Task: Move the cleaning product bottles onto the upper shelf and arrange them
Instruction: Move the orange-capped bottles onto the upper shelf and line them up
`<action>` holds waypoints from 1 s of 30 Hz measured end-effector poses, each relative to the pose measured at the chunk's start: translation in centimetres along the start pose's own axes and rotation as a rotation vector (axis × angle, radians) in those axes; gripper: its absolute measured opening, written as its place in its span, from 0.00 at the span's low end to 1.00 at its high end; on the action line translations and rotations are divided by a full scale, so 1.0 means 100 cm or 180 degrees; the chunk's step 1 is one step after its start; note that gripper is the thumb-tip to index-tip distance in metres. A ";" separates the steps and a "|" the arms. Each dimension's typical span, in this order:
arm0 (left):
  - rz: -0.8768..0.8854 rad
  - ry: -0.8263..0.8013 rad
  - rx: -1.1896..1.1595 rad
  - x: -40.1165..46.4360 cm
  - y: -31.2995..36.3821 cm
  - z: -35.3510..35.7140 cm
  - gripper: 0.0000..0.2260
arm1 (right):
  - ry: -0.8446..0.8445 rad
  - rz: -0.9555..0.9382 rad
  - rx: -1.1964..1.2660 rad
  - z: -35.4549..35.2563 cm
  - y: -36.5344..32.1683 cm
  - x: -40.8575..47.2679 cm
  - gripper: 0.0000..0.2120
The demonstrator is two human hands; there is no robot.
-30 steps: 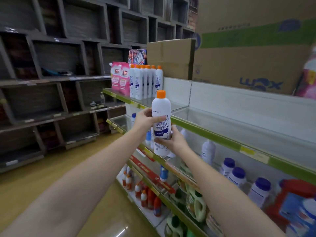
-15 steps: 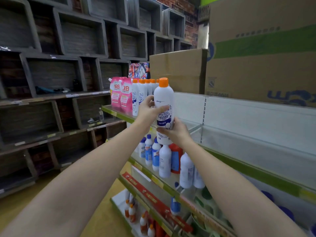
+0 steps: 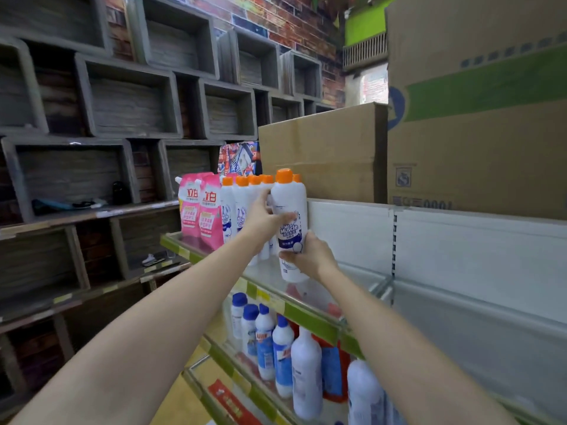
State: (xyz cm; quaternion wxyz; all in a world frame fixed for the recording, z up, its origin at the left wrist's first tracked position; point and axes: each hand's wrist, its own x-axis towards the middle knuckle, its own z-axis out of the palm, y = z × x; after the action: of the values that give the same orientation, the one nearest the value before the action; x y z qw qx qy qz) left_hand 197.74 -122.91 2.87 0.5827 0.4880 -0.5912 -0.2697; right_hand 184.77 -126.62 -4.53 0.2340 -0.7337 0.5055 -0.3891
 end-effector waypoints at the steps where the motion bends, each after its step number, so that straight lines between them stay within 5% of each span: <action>1: 0.0036 -0.0024 0.0130 0.009 -0.009 -0.001 0.31 | -0.0052 0.0057 -0.0040 0.007 0.006 0.009 0.24; 5: 0.0345 -0.0040 0.0999 0.046 -0.035 -0.008 0.38 | 0.0004 0.0257 0.0186 0.033 0.018 0.035 0.25; 13: 0.0664 0.0383 0.1277 0.101 -0.064 0.003 0.41 | 0.0140 0.0502 0.0460 0.075 0.018 0.086 0.21; 17: 0.0327 0.0554 0.0892 0.116 -0.099 0.010 0.22 | 0.0387 0.0779 0.0164 0.083 0.017 0.104 0.25; 23: -0.0054 0.0101 0.1089 0.142 -0.128 0.006 0.21 | 0.0630 0.1080 0.0111 0.091 0.024 0.135 0.26; 30: 0.0378 -0.0098 0.1410 0.157 -0.132 0.004 0.13 | 0.0623 0.1208 -0.0345 0.096 0.019 0.150 0.20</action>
State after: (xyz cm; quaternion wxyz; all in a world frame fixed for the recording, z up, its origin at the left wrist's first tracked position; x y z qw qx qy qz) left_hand 203.27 -141.94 -2.21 0.4672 0.5642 -0.6725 -0.1060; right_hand 194.30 -141.71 -6.56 0.2131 -0.5957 0.6749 -0.3798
